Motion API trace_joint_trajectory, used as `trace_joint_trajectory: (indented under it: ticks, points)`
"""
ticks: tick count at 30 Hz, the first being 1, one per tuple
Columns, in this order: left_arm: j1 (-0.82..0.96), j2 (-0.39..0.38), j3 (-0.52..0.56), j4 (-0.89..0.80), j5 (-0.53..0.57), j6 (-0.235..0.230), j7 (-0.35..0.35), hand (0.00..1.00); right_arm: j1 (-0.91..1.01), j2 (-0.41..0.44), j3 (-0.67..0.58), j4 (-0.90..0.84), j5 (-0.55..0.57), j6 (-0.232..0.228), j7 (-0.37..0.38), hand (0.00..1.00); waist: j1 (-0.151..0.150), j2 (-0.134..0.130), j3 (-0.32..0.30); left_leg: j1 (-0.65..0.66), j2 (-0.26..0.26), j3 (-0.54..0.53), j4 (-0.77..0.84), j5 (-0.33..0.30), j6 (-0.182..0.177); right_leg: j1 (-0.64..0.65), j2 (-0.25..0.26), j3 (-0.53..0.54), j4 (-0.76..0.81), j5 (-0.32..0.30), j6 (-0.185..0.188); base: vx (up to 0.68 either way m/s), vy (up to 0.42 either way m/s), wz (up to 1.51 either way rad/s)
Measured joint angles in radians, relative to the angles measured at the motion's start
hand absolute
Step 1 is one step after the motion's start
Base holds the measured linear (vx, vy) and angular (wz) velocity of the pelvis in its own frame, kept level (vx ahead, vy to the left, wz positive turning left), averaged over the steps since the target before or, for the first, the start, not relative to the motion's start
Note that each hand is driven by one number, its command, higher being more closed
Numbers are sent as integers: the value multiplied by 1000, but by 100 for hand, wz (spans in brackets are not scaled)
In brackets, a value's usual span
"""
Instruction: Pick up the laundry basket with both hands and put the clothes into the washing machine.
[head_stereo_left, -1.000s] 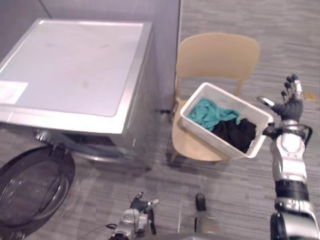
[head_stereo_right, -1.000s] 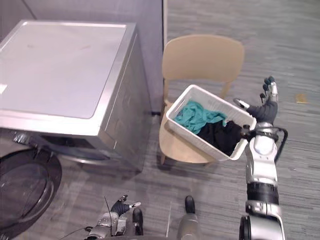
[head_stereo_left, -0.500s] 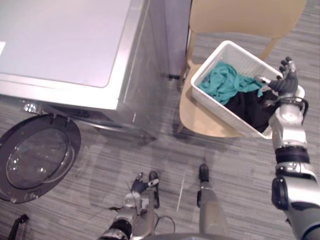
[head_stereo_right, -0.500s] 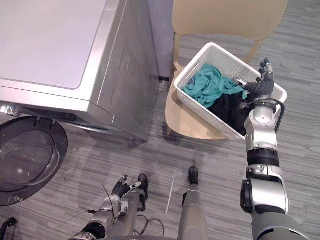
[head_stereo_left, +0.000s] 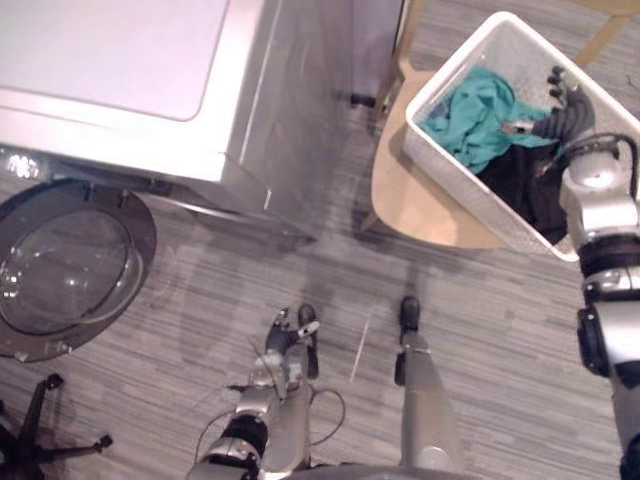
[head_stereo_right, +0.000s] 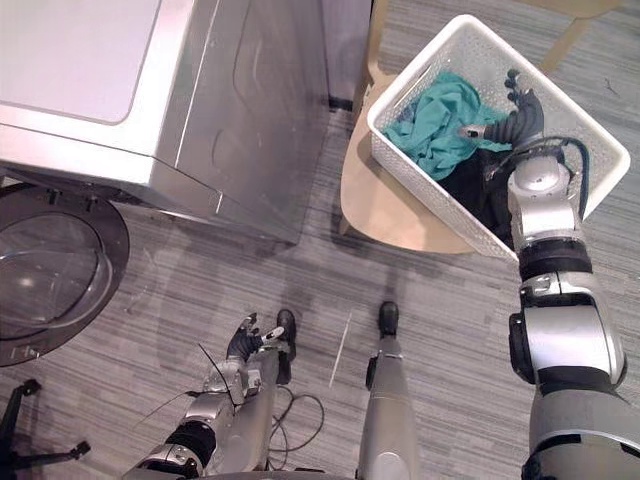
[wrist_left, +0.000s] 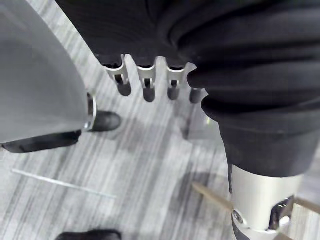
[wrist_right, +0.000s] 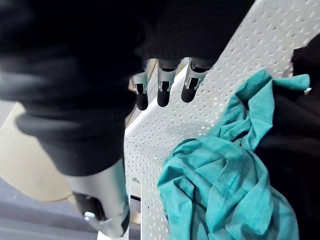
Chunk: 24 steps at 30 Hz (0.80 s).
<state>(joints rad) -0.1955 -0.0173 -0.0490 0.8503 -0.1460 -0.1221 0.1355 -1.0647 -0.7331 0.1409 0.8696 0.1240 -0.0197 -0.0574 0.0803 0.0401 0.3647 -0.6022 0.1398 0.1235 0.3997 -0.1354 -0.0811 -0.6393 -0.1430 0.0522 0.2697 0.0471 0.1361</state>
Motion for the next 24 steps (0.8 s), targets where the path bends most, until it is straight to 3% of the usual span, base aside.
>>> trace_joint_trajectory:
  ticks: [2, 8, 12, 24]
  points:
    - [-2, -1, 3, -6, 0, 0, 1, 0, -31, -27, 40, 39, -19, 0, 11, 0, 14, 0, 2, -31, 2, -2, 16, 0, 0, -27, 1, 0, 11, 0, 0, 0, 0, 0]
    - [-6, 1, 45, -71, -1, -5, 21, 0, -90, -45, 107, 97, -55, 1, 20, 0, 19, 0, 29, -121, 4, -12, 67, -2, 4, -101, 2, -12, 48, -2, -4, -26, 1, 8]
    - [-25, 2, 78, -118, -18, -8, 23, 0, -108, -99, 106, 100, -55, 2, 19, 0, 42, 0, 57, -201, 11, -11, 123, -9, 15, -176, 3, -3, 90, -2, -3, -55, 11, -2]
    - [-21, 4, 102, -349, -52, -43, 47, 0, -195, -235, 13, 128, -35, 3, -20, 0, 53, 8, 111, -485, 18, -36, 254, -15, 28, -434, 3, -5, 191, 2, 3, -40, 7, 1]
